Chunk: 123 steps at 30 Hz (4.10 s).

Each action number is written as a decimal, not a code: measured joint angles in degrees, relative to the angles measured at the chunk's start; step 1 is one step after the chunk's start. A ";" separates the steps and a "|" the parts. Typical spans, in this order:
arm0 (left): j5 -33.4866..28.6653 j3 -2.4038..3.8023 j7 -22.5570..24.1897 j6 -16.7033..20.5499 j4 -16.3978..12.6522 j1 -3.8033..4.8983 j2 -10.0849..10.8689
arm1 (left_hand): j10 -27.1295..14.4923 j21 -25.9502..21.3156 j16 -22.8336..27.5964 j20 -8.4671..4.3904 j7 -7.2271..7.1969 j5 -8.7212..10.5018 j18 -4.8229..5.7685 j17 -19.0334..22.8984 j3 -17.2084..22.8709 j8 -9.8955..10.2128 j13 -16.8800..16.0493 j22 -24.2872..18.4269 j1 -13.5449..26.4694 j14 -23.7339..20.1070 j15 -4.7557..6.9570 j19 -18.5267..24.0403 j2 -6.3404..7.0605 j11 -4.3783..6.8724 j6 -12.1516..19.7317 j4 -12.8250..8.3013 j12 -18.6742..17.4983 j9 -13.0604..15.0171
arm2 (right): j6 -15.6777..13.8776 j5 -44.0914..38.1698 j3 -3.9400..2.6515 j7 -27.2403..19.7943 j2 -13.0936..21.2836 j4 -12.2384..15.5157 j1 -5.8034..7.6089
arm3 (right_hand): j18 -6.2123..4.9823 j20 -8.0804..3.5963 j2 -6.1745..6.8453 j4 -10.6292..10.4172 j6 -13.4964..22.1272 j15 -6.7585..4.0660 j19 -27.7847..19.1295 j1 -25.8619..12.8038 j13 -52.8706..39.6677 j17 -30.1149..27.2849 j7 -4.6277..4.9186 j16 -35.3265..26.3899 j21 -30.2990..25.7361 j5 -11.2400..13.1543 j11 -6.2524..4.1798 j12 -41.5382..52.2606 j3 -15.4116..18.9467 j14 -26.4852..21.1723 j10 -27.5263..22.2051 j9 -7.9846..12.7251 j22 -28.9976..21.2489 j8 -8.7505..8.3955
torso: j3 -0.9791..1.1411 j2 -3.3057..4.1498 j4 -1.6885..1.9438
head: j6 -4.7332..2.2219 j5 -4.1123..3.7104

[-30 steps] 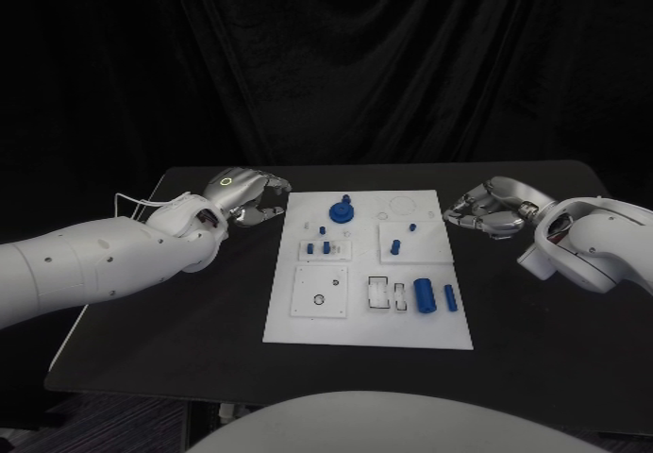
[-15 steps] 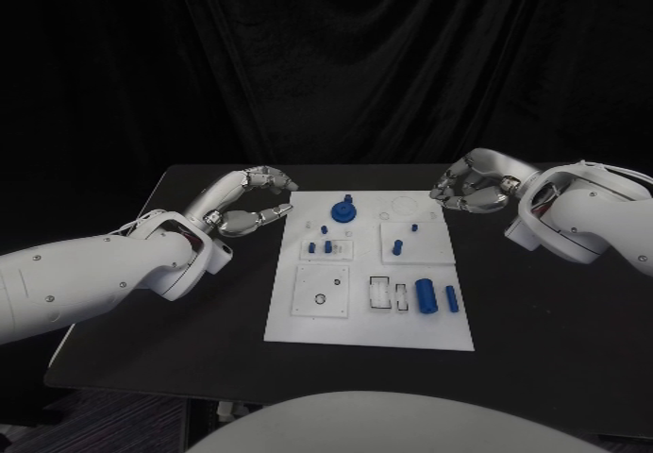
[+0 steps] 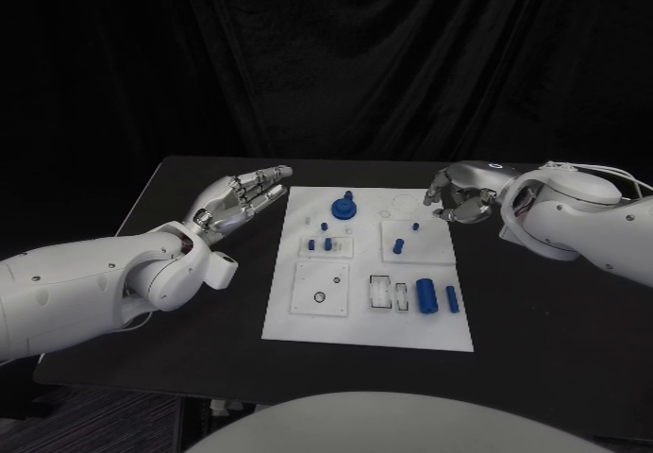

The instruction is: Assemble the parts on the task board

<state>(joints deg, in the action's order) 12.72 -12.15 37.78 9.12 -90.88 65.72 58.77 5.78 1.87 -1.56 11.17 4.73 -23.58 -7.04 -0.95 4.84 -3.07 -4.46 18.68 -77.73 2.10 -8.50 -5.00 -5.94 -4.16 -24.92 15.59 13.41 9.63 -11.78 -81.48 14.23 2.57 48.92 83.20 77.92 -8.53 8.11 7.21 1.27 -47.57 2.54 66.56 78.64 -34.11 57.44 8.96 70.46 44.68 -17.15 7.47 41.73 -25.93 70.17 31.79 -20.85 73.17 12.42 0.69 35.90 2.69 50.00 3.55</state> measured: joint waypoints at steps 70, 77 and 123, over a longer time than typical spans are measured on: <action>-7.11 0.00 1.00 -7.93 -0.10 -1.06 -0.54 | -0.43 0.98 -1.51 5.62 -1.77 -2.11 -0.95 -0.25 -10.18 0.59 2.43 -3.23 -1.44 2.64 -5.03 -2.44 -8.42 -4.28 4.54 -7.16 0.07 -5.48 | -6.24 -5.97 -0.03 -1.63 -4.97 -7.56 -6.24 | 0.02 -0.54 -1.56 1.52 -4.83 -0.75 4.40 0.72 13.26 -0.97 -0.34 4.36 5.47 -8.33 -1.12 -3.79 -0.56 2.98 9.42 -1.79 1.76 2.31 | -2.11 1.93 1.63 | 0.00 -3.30; -7.13 0.00 1.01 -8.10 -0.01 -1.14 -0.56 | -0.43 0.98 -1.53 5.82 -1.25 -2.34 -0.94 -0.24 -9.95 0.58 2.43 -3.23 -1.44 2.84 -5.24 -2.64 -8.42 -4.28 4.02 -7.39 0.07 -5.48 | -6.05 -5.77 -0.12 -1.73 -5.29 -8.07 -6.60 | 0.02 -0.74 -1.56 1.91 -4.80 -0.75 4.60 0.72 13.30 -1.02 -0.31 4.36 5.52 -8.10 -1.24 -3.30 -0.63 2.98 10.29 -1.93 1.75 2.09 | -2.11 1.92 1.62 | 0.00 -3.30; -7.17 0.00 1.05 -8.49 0.86 -1.46 -0.73 | -0.23 1.20 -1.97 5.62 -0.64 -2.61 -0.01 -0.33 -9.31 0.32 2.39 -3.20 -1.43 3.24 -5.64 -3.25 -8.42 -4.88 3.42 -8.02 0.29 -5.35 | -9.89 -3.70 -0.71 -3.87 -2.81 -4.90 -4.55 | 0.55 -2.06 -2.36 1.58 -8.09 -2.43 8.00 0.22 16.54 0.49 -1.17 5.69 9.41 -5.82 -3.09 -5.74 0.65 5.59 17.88 -4.94 1.73 3.84 | -2.10 2.03 1.61 | 0.00 -2.90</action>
<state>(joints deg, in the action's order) 5.56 -12.15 38.83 0.62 -90.01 64.26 58.04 5.54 3.07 -3.53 16.79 4.09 -26.19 -7.05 -1.29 -4.47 -2.75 -2.07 15.48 -79.16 5.34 -14.13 -8.25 -14.35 -9.04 -21.51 7.58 13.69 4.28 -21.68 -85.18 13.52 -1.30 46.11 78.30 73.37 -7.99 6.06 4.84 2.85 -55.67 0.10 74.56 78.86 -17.56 57.93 7.79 76.15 54.09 -22.97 4.38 35.99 -25.28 75.76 49.66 -25.79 74.90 16.26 -1.41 37.93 4.30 50.00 0.65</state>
